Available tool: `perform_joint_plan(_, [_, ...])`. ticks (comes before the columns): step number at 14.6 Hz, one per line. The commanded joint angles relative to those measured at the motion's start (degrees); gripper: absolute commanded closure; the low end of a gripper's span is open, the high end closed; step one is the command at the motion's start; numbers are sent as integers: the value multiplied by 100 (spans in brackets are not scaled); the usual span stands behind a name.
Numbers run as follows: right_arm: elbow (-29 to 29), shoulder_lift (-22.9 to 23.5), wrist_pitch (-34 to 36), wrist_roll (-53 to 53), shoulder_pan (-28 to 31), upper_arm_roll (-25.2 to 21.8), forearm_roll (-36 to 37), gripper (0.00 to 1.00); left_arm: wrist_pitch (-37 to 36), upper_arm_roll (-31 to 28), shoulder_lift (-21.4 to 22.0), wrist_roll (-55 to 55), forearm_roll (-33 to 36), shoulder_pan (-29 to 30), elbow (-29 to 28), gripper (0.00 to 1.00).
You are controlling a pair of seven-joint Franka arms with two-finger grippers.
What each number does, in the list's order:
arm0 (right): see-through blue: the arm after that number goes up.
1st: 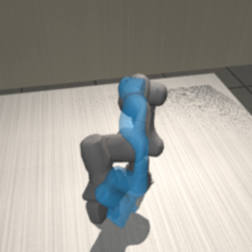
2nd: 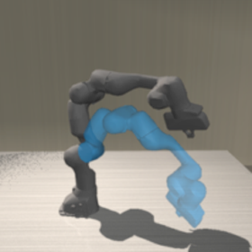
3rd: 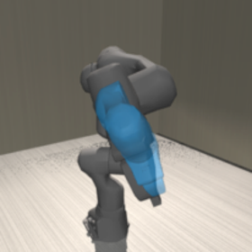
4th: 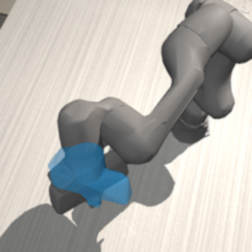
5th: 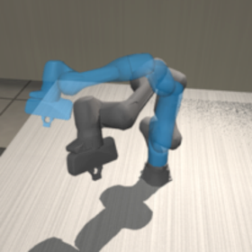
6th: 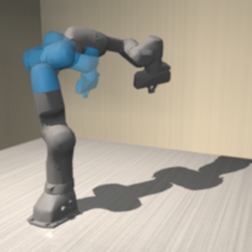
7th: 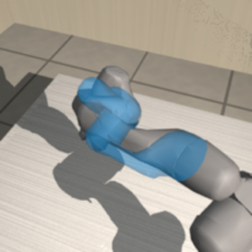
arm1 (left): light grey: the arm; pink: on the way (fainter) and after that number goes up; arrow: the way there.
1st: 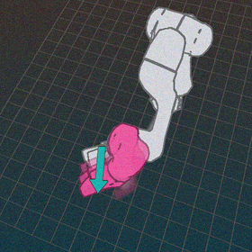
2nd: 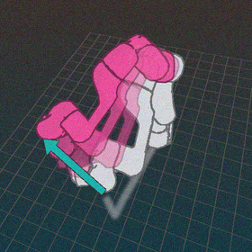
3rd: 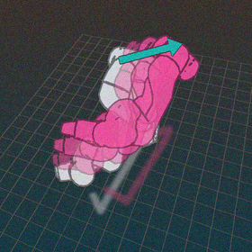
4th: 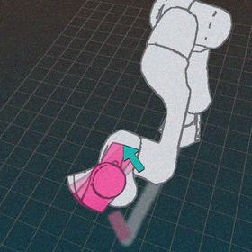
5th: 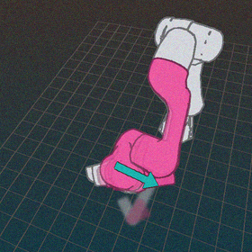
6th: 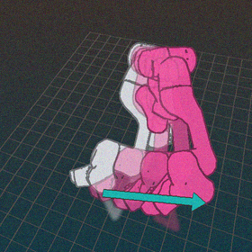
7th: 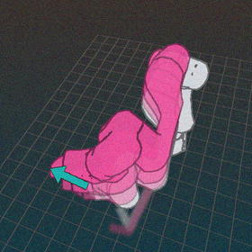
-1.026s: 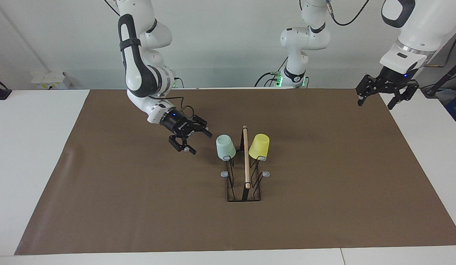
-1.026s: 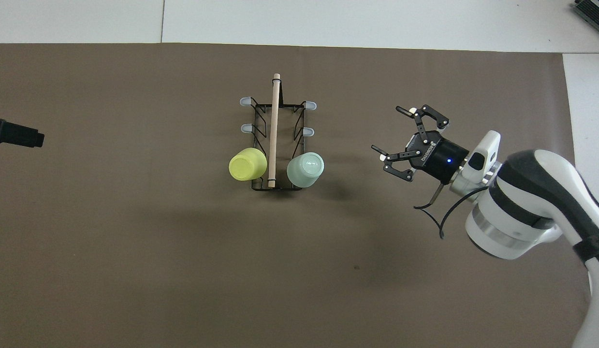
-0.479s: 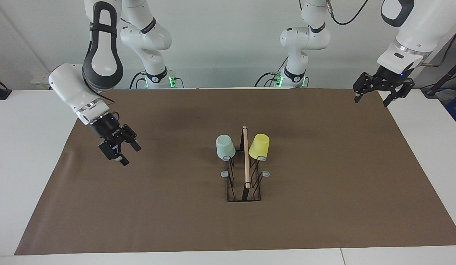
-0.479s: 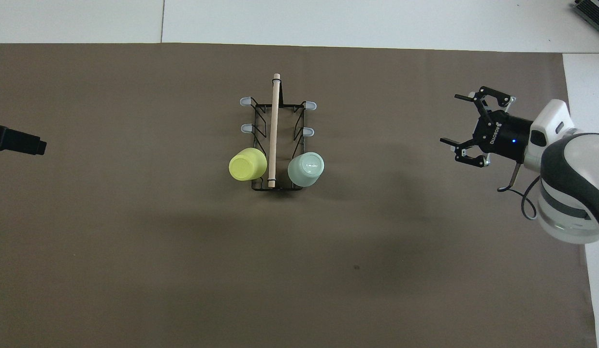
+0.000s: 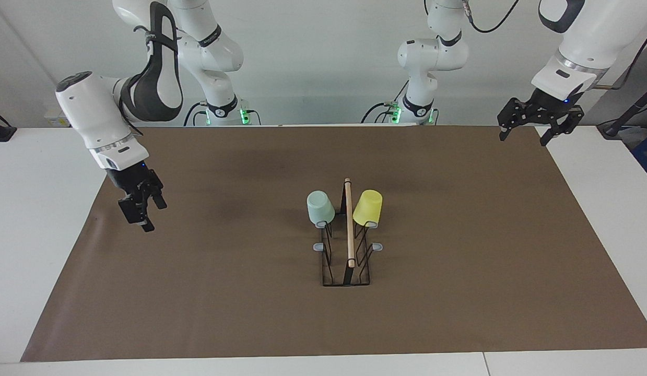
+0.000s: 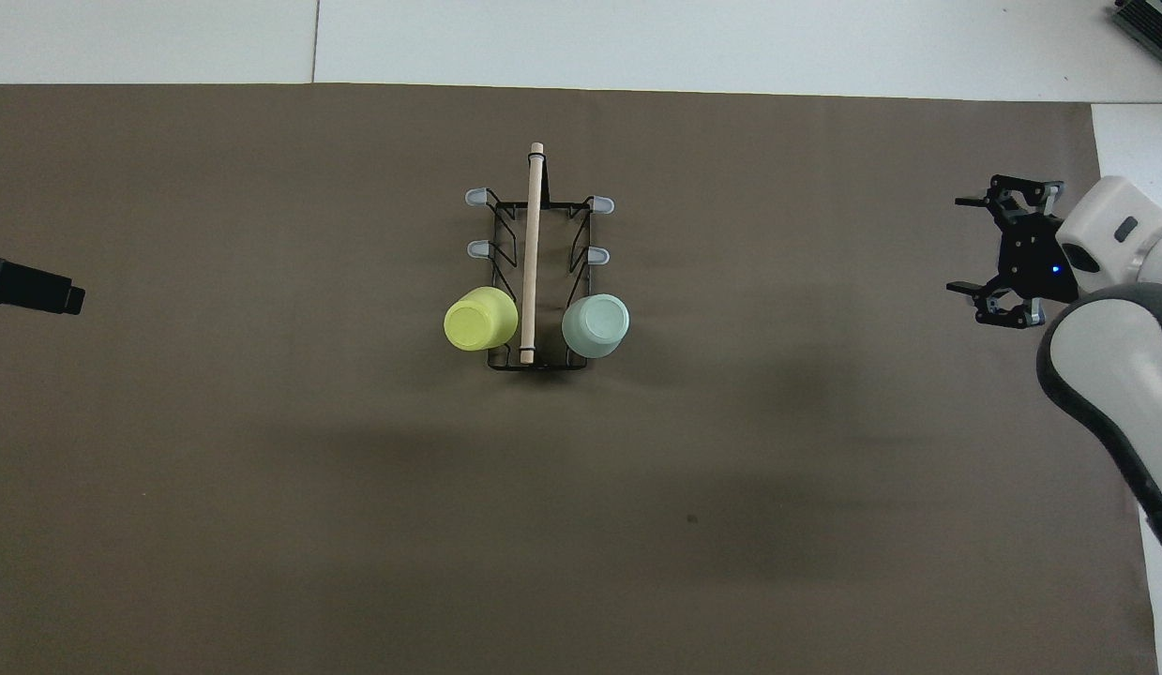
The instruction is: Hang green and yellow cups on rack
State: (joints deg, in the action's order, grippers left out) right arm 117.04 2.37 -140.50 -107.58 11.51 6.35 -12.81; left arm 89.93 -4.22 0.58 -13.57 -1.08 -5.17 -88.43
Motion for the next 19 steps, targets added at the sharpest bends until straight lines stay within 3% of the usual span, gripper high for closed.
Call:
perform_joint_plan(1, [-5,-201,189,1243,0,94,1102,0,-54,97,275,22,-23,113,-244,0])
perform_joint_plan(6, [-268,-237,611,3378,-351,121,1956,0,-2,229,302,30,205,113,-306,0])
perform_joint_plan(10, [-716,-219,1462,6013,-501,121,2238,0,51,229,285,30,205,113,-315,0])
perform_joint_plan(14, [-1164,-202,2306,7879,-834,-28,2309,0,60,229,285,39,205,113,-306,0])
perform_joint_plan(16, [-1524,-210,3016,8653,-1045,-230,2240,0,42,220,285,74,188,113,-288,0])
perform_joint_plan(19, [-2017,-202,3984,9315,-1659,-1071,1837,0,60,220,285,92,188,113,-288,0])
